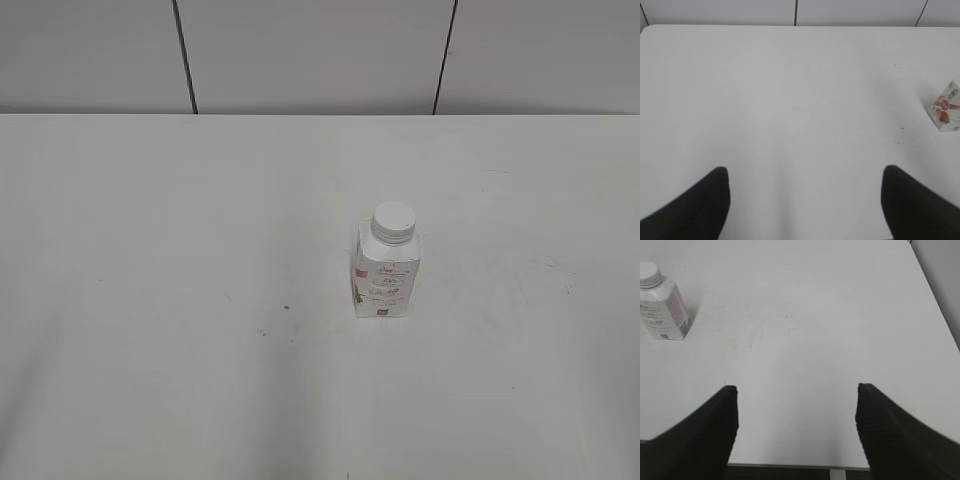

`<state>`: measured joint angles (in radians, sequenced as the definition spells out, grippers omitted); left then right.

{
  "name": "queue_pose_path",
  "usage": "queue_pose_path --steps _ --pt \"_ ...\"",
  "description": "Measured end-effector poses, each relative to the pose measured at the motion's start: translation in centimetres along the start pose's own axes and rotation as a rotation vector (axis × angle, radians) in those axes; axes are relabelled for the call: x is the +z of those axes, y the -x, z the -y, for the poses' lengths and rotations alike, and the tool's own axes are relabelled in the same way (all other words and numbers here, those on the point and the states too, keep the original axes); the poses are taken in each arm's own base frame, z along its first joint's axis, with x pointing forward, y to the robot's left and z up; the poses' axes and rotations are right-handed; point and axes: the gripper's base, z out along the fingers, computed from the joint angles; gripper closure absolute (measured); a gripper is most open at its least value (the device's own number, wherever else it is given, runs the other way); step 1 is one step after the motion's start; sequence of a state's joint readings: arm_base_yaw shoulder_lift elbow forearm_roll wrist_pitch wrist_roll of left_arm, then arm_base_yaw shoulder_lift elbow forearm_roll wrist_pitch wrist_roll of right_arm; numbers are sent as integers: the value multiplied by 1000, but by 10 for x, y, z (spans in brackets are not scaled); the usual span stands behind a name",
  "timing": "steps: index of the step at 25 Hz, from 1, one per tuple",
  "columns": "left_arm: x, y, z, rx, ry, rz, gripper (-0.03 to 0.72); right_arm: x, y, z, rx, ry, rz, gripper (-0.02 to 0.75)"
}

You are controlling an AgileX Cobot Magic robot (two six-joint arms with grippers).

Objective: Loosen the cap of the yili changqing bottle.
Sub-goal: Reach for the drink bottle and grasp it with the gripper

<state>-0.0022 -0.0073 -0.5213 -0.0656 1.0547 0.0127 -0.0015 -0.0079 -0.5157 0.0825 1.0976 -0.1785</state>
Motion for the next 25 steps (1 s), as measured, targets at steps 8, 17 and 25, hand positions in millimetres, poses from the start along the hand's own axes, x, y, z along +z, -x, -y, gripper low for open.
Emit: queue_pose_path --steps 8,17,25 --pt "0 0 0 0 1 0 123 0 0 0 1 1 0 158" --pt "0 0 0 1 2 0 123 0 0 0 1 1 0 158" --pt "-2 3 0 2 3 26 123 0 0 0 3 2 0 158"
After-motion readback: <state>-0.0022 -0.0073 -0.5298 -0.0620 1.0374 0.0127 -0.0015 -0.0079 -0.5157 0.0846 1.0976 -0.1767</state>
